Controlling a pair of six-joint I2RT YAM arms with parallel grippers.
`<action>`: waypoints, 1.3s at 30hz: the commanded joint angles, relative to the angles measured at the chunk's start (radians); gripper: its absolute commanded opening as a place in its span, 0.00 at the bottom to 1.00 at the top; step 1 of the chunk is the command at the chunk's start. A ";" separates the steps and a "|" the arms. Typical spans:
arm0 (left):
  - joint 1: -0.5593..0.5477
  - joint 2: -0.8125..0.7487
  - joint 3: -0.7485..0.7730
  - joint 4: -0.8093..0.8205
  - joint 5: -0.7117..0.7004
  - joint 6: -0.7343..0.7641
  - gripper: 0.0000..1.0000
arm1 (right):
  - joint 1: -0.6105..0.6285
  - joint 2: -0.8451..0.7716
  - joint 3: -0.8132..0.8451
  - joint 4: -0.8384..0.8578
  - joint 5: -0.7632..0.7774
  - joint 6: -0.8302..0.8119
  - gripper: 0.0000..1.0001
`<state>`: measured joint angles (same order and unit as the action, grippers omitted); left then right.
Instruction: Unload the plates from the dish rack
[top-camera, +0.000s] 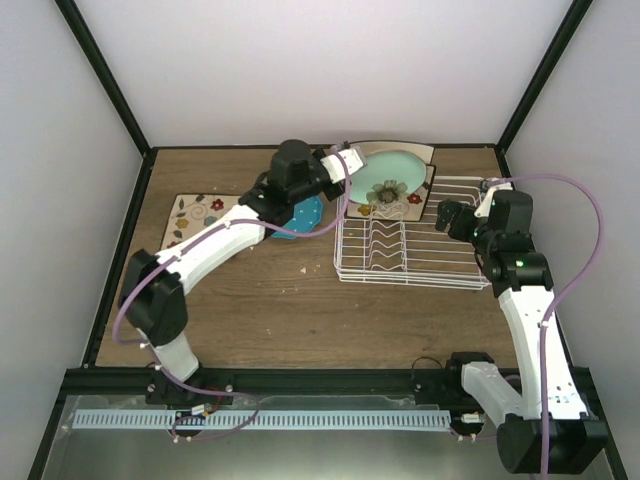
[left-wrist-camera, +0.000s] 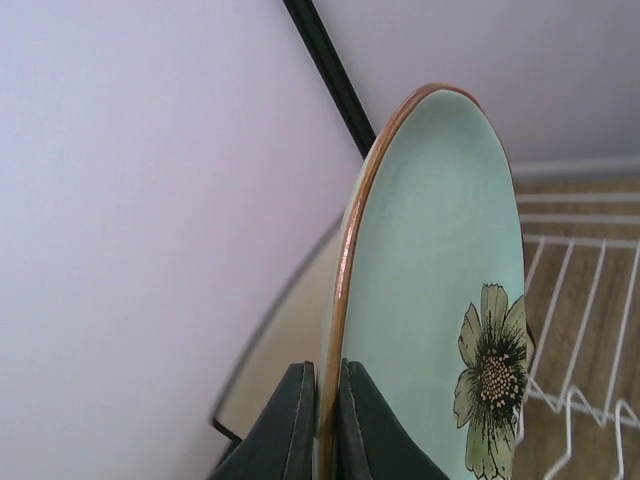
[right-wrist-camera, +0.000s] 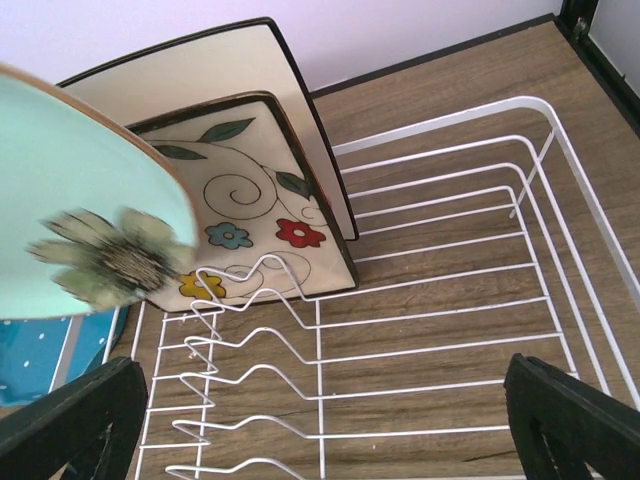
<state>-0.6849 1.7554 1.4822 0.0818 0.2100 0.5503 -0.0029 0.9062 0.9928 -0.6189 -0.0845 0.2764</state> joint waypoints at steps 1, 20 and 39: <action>0.021 -0.138 -0.014 0.229 -0.028 -0.067 0.04 | 0.007 -0.023 -0.023 0.037 -0.014 0.041 1.00; 0.992 -0.367 -0.142 -0.018 0.258 -1.034 0.04 | 0.007 0.010 -0.066 0.112 -0.022 0.094 1.00; 1.007 -0.461 -0.522 -0.734 0.711 -0.585 0.04 | 0.007 0.075 -0.035 0.116 -0.042 0.064 1.00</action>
<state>0.3664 1.3071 0.9646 -0.5003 0.7921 -0.2356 -0.0029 0.9852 0.9356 -0.5297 -0.1101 0.3344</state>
